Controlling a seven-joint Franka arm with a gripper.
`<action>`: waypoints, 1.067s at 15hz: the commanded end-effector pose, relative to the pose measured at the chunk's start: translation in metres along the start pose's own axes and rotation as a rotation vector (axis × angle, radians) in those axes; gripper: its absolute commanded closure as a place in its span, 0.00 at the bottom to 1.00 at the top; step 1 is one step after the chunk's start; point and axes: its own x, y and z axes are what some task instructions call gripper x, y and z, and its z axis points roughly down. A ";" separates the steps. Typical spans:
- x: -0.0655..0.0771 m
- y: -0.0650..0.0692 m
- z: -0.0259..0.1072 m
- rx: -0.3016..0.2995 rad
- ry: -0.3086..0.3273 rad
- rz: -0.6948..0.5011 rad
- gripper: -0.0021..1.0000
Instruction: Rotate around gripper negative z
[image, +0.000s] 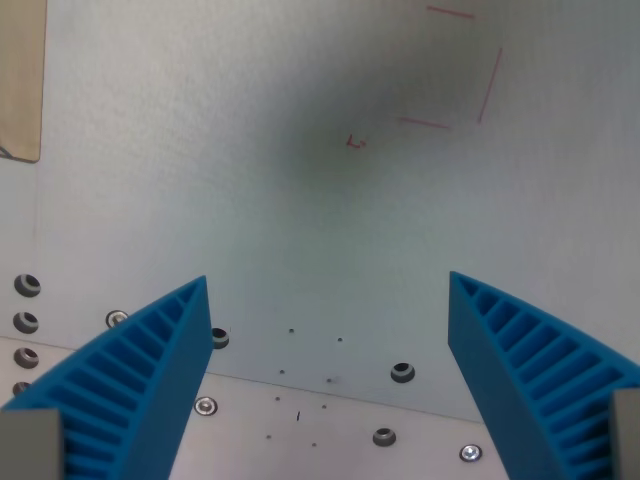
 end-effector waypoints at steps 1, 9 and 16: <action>0.000 0.001 -0.002 -0.001 0.004 -0.109 0.00; 0.000 0.001 -0.002 -0.001 0.004 -0.203 0.00; 0.000 0.001 -0.002 -0.001 0.004 -0.284 0.00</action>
